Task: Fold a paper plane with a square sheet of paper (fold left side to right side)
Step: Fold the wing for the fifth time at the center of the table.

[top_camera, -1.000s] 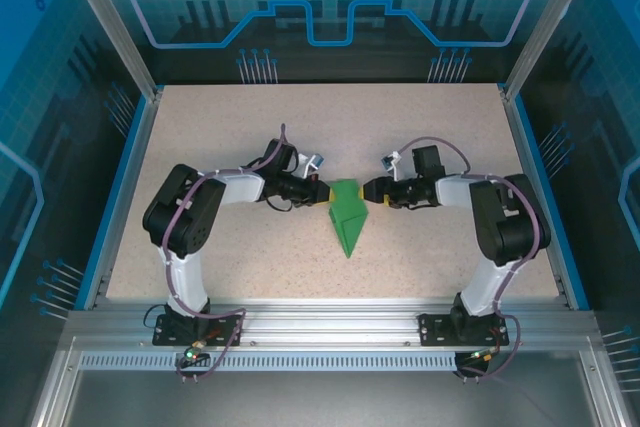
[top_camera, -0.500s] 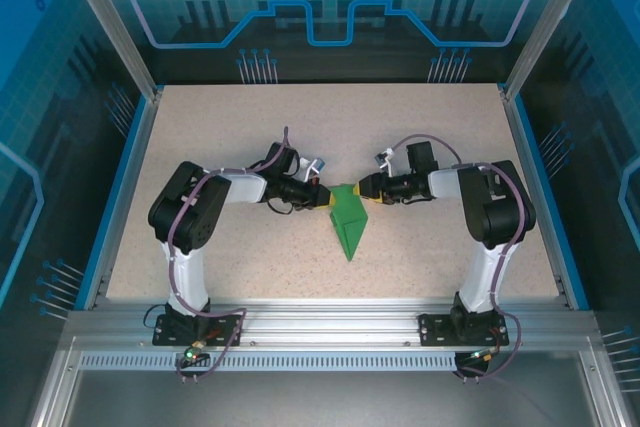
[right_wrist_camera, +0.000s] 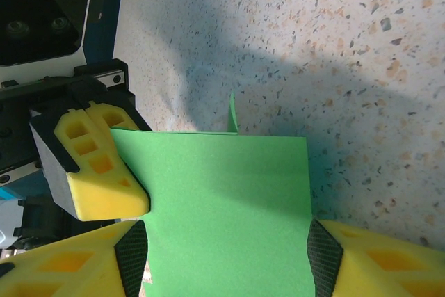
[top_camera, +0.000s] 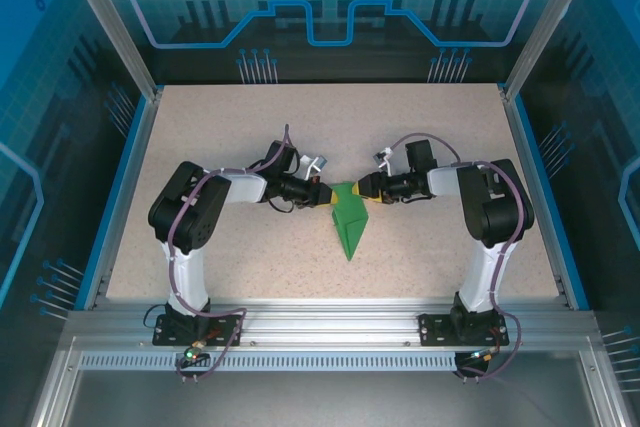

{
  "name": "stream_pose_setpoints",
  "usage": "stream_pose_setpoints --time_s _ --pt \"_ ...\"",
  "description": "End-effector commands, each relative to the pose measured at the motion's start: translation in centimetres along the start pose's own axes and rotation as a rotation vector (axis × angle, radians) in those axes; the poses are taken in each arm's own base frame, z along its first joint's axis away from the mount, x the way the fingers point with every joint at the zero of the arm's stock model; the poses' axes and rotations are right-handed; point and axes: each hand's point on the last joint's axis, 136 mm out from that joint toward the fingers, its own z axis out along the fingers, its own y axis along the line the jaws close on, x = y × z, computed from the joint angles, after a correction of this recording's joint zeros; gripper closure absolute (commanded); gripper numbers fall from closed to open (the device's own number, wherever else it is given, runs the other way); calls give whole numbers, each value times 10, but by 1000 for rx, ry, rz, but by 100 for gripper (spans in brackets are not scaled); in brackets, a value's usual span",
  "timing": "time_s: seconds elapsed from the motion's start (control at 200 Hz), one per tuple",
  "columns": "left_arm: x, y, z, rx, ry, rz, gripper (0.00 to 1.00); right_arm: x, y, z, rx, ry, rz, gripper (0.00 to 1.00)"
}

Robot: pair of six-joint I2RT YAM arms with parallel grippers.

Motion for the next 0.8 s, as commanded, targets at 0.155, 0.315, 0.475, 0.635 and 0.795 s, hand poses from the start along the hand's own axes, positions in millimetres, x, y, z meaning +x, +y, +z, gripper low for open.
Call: stream_pose_setpoints --time_s 0.155,0.315,0.475,0.635,0.795 --pt "2 -11 -4 44 5 73 100 9 -2 4 22 35 -13 33" --pt "1 -14 -5 50 1 84 100 8 -5 0 52 33 -15 32" --pt "2 -14 -6 53 3 88 100 7 -2 -4 61 21 -29 30" --pt "2 -16 -6 60 3 94 100 6 -1 -8 82 18 -33 30" --pt "2 -16 -7 55 1 95 100 7 7 -10 52 18 -44 32"
